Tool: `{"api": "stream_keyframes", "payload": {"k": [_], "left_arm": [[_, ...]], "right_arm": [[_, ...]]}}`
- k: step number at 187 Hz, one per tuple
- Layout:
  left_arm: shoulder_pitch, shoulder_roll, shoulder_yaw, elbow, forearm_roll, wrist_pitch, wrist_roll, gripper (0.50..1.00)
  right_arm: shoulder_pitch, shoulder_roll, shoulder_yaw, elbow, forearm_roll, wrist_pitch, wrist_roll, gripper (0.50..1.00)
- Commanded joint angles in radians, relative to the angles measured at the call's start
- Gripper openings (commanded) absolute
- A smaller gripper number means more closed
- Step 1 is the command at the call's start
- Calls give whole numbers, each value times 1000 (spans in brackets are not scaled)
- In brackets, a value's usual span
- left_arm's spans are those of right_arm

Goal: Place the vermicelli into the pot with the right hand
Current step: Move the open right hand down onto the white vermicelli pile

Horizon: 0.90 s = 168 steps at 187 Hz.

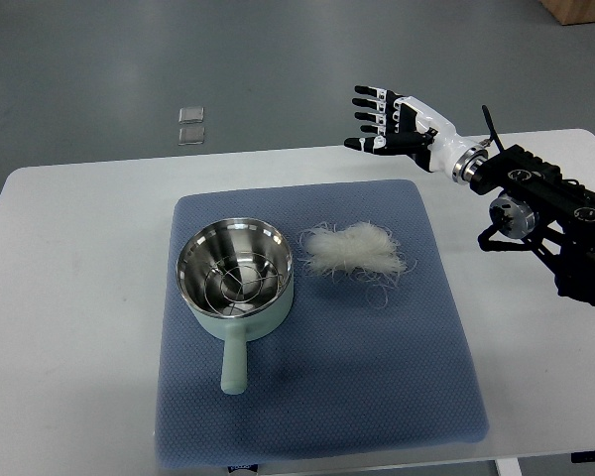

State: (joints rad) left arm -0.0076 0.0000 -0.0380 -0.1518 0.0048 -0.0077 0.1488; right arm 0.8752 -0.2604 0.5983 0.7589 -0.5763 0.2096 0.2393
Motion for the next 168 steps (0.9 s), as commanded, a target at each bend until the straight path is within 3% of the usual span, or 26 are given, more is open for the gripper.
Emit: {"api": "stream_keyframes", "payload": {"k": [1,76,116,168], "left_arm": [[0,0,0,0,0,0,0,1000],[0,0,0,0,0,2,0,1000],[0,0,1,0,0,2,0,1000],[0,0,0,0,0,2,0,1000]], "right_arm": [[8,-22,-3,14,-71,27,0,924],[99,-158,-121,166,-326,108,6,919],[168,-181,-121,168,-347,157,6,921],[169,-165,-130,171,-412,163,2,921]]}}
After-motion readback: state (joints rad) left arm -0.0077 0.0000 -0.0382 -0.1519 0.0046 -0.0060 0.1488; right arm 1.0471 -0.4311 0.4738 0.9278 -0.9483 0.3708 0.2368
